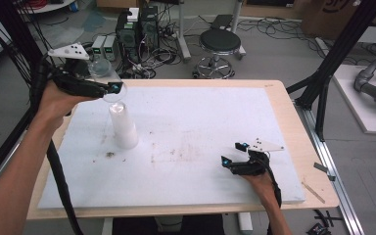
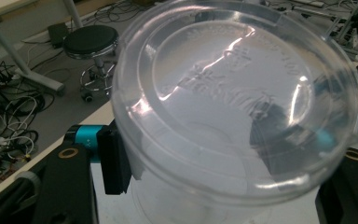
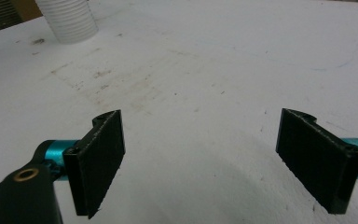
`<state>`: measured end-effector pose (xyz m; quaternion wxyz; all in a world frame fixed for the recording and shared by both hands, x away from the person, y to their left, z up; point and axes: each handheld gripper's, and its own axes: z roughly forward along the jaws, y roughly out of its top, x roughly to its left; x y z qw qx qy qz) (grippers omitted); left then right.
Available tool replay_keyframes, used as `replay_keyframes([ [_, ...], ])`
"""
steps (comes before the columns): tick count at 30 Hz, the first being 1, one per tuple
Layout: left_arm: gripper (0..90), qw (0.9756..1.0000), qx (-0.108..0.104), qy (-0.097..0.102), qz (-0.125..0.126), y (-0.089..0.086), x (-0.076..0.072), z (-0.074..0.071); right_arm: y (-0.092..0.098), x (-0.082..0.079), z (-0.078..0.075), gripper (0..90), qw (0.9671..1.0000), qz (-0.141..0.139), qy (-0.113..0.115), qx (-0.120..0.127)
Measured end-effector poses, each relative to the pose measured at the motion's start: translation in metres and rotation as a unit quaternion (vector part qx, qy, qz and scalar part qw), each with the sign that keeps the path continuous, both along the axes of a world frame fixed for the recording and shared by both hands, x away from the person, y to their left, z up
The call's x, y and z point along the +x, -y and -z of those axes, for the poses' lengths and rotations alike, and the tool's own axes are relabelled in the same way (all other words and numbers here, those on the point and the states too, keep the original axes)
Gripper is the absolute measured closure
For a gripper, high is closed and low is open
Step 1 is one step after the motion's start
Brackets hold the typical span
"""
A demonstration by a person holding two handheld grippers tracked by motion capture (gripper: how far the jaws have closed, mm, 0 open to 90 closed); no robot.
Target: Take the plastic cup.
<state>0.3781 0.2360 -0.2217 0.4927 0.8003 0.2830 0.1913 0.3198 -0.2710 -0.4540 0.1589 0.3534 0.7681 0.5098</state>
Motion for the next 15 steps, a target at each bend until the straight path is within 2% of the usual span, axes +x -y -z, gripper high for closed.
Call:
replay_keyframes([
  [3,34.6,1.0,-0.001,0.005,0.002,0.0,-0.005,-0.008,0.0,0.0,0.0,15.2,1.0,0.0,0.003,-0.001],
  [7,34.6,1.0,-0.002,0.007,0.005,0.0,-0.01,-0.008,0.0,0.0,0.0,15.2,1.0,0.0,0.001,0.0],
  [10,34.6,0.9997,-0.01,0.007,0.019,0.004,-0.016,-0.003,0.0,0.0,0.0,15.2,1.0,0.0,0.002,0.001],
  [11,34.6,0.9993,-0.024,0.004,0.028,0.008,-0.02,0.003,0.0,-0.001,0.0,15.2,1.0,-0.001,0.0,0.003],
  [15,34.6,0.9985,-0.028,0.001,0.048,0.017,-0.028,0.011,0.001,0.0,0.0,15.2,1.0,-0.001,0.0,0.002],
])
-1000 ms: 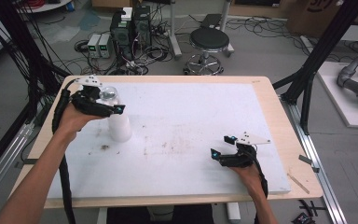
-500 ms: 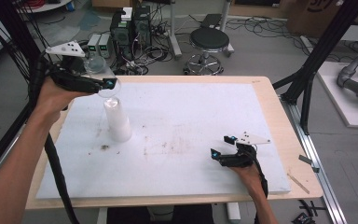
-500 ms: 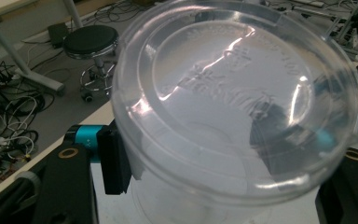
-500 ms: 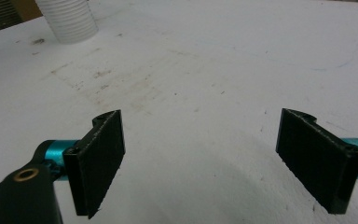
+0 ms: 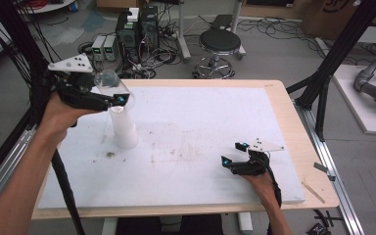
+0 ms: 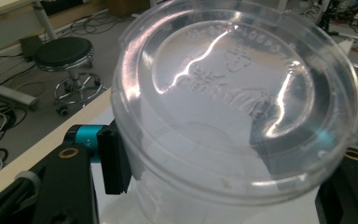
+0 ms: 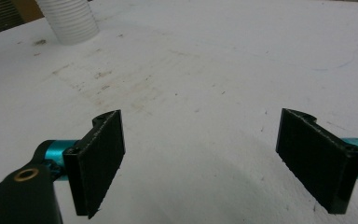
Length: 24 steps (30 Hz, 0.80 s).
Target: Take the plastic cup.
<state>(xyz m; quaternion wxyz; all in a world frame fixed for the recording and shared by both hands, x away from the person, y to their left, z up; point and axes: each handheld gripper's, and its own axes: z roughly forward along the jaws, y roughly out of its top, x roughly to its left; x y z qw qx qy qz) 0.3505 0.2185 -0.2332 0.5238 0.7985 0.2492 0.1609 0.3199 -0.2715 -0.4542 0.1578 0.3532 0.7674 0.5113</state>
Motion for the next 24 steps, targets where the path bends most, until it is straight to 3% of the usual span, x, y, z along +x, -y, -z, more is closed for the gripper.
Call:
replay_keyframes([
  [2,34.6,0.9997,-0.002,0.0,0.023,0.013,-0.008,0.008,0.001,0.0,0.0,15.2,1.0,0.0,0.001,0.003],
  [9,34.6,0.998,-0.005,-0.003,0.063,0.039,-0.018,0.027,0.001,0.001,0.0,15.2,1.0,0.002,-0.001,0.006],
  [13,34.6,0.9962,-0.018,-0.007,0.085,0.054,-0.021,0.043,0.001,0.0,0.0,15.2,1.0,0.002,-0.003,0.005],
  [19,34.6,0.9937,-0.042,-0.015,0.103,0.067,-0.022,0.065,0.001,0.0,0.0,15.2,1.0,0.003,0.0,0.004],
  [24,34.6,0.9919,-0.062,-0.008,0.111,0.071,-0.025,0.081,0.001,0.0,0.0,15.3,1.0,0.002,0.002,0.004],
])
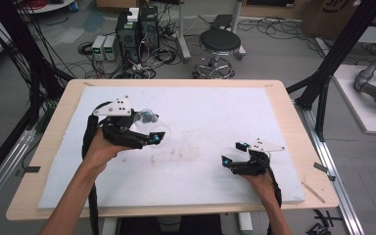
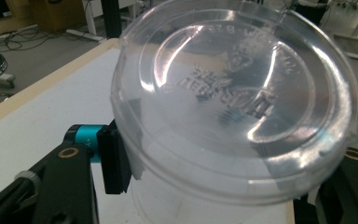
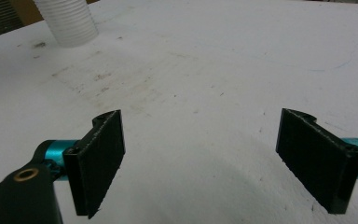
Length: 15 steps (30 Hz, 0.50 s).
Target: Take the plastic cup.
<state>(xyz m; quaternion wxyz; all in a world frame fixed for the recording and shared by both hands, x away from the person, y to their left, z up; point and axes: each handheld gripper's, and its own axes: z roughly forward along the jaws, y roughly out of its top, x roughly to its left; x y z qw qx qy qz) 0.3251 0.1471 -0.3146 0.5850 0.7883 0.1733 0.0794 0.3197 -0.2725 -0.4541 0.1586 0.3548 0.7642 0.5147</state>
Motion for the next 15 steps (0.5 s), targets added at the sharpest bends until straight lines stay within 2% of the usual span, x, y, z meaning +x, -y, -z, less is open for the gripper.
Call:
replay_keyframes([
  [2,34.5,0.9998,-0.017,-0.002,0.005,0.001,-0.002,0.008,0.0,0.0,0.0,15.2,1.0,0.0,0.002,-0.001],
  [6,34.6,0.9995,-0.025,0.002,0.022,0.004,-0.005,0.024,0.0,0.0,0.0,15.3,1.0,0.0,0.003,-0.001],
  [9,34.5,0.9991,-0.029,0.003,0.031,0.006,-0.005,0.03,0.0,0.0,0.0,15.2,1.0,0.0,0.001,-0.001],
  [11,34.5,0.9981,-0.042,0.008,0.044,0.009,-0.006,0.036,0.0,0.0,0.0,15.2,1.0,0.0,0.001,-0.002],
  [15,34.5,0.9971,-0.046,0.016,0.06,0.012,-0.006,0.042,0.0,0.0,0.0,15.2,1.0,0.001,0.004,-0.002],
])
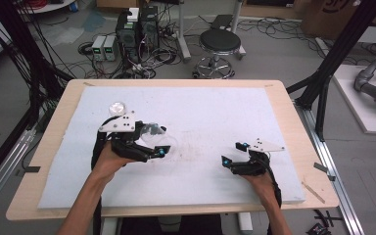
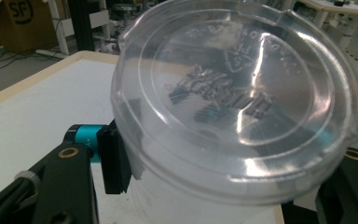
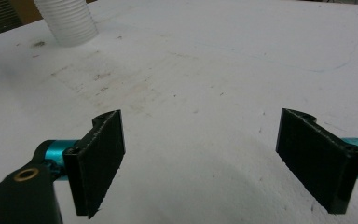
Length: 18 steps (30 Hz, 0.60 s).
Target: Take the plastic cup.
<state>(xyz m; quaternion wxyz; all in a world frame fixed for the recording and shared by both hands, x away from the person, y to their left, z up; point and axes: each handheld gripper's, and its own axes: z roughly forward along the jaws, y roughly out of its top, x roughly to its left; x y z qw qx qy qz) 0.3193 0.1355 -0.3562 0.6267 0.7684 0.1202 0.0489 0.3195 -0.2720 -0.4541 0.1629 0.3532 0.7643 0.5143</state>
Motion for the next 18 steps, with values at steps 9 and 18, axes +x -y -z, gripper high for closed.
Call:
replay_keyframes([
  [9,34.4,0.9996,-0.015,-0.017,0.016,0.005,0.006,0.02,-0.002,-0.002,0.0,15.2,1.0,0.0,0.003,-0.007],
  [18,34.4,0.9994,-0.015,-0.028,0.017,0.009,0.009,0.027,-0.001,-0.002,0.0,15.2,1.0,-0.007,0.002,-0.002],
])
